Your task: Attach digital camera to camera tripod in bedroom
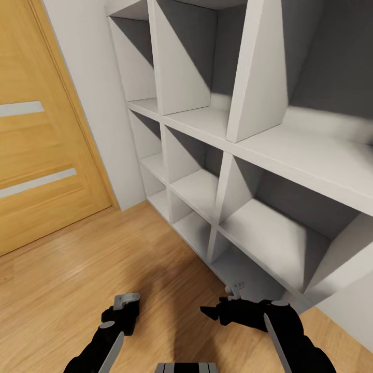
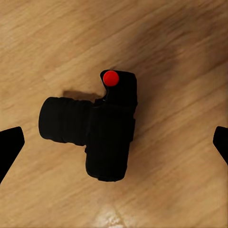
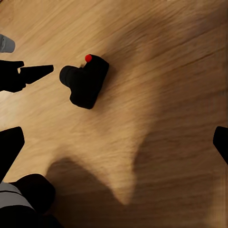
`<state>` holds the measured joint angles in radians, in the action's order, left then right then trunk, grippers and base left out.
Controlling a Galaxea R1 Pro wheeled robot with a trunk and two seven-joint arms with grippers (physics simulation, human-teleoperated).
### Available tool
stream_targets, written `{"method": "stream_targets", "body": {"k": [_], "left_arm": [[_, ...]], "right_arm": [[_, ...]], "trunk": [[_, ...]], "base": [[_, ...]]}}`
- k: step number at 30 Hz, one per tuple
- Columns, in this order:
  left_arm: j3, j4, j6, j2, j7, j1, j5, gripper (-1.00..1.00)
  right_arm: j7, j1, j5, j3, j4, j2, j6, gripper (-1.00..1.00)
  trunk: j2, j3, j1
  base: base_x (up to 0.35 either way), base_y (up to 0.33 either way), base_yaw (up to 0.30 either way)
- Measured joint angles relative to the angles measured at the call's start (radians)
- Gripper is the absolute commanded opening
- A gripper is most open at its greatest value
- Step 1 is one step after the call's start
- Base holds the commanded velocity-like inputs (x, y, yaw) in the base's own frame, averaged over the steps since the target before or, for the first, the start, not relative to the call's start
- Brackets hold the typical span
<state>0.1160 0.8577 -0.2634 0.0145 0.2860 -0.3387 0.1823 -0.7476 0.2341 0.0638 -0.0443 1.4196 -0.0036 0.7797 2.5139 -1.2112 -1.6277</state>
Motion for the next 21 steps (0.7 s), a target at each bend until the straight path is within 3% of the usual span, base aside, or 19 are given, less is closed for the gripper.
{"method": "stream_targets", "body": {"k": [7,8,14,16,17,21], "left_arm": [[0.000,0.000,0.000,0.000,0.000,0.000,-0.001,1.00],[0.000,-0.001,0.000,0.000,0.000,0.000,-0.001,1.00],[0.000,-0.005,0.000,0.000,0.001,0.000,-0.006,1.00],[0.000,-0.008,0.000,0.000,0.001,0.000,-0.020,1.00],[0.000,-0.014,-0.001,0.000,0.001,0.000,-0.059,1.00],[-0.001,-0.019,0.000,0.000,0.000,0.000,-0.112,1.00]], "right_arm": [[-0.001,0.000,0.000,0.000,-0.001,-0.001,-0.039,1.00],[-0.003,0.000,-0.001,0.000,-0.001,-0.001,-0.194,1.00],[-0.005,0.000,0.000,0.000,-0.001,-0.002,-0.198,1.00],[-0.005,0.000,0.000,0.000,-0.001,-0.002,-0.197,1.00],[-0.005,0.000,0.000,0.000,0.000,-0.003,-0.196,1.00],[-0.005,0.000,0.000,0.000,0.000,-0.003,-0.195,1.00]], "trunk": [[0.000,0.000,0.000],[0.000,0.000,0.000],[0.000,0.000,0.000],[0.000,0.000,0.000],[0.000,0.000,0.000],[0.000,0.000,0.000]], "base": [[0.000,0.000,0.000],[0.000,0.000,0.000],[0.000,0.000,0.000],[0.000,0.000,0.000],[0.000,0.000,0.000],[0.000,0.000,0.000]]}}
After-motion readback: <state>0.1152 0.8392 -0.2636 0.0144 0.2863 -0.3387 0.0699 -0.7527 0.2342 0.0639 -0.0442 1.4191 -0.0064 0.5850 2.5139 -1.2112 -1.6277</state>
